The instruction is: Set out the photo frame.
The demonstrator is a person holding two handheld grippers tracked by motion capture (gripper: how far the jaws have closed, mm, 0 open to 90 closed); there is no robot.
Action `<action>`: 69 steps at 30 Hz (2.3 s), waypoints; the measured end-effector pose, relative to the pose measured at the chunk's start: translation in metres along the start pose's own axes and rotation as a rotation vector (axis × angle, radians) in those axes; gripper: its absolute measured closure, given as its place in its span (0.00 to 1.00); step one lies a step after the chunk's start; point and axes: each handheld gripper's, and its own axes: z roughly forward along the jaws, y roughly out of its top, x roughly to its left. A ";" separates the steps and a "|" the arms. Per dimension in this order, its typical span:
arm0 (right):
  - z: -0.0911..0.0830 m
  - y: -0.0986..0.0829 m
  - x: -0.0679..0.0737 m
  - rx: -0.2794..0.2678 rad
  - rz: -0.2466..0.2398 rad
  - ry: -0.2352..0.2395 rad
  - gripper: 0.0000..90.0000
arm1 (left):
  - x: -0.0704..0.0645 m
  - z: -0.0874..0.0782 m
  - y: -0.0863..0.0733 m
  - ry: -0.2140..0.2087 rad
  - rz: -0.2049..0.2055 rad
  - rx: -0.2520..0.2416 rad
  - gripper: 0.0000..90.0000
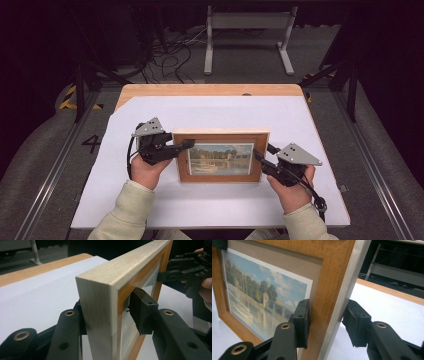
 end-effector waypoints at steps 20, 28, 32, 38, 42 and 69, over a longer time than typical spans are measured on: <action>0.001 -0.006 0.003 -0.015 0.001 0.041 0.51 | -0.004 -0.002 -0.004 -0.004 -0.054 0.013 0.58; -0.001 -0.004 -0.003 -0.036 0.016 0.062 0.42 | -0.008 -0.006 -0.004 0.039 -0.016 0.011 0.35; -0.004 -0.004 -0.010 -0.041 0.032 0.065 0.40 | -0.009 -0.013 -0.005 0.063 0.001 0.008 0.27; -0.013 -0.003 -0.022 -0.054 0.055 0.065 0.40 | -0.011 -0.027 -0.008 0.080 0.000 0.016 0.22; -0.016 -0.001 -0.028 -0.055 0.060 0.076 0.39 | -0.009 -0.034 -0.011 0.091 -0.002 0.025 0.21; -0.034 -0.020 -0.073 -0.013 0.084 0.108 0.35 | 0.013 -0.066 -0.052 0.192 -0.029 0.067 0.12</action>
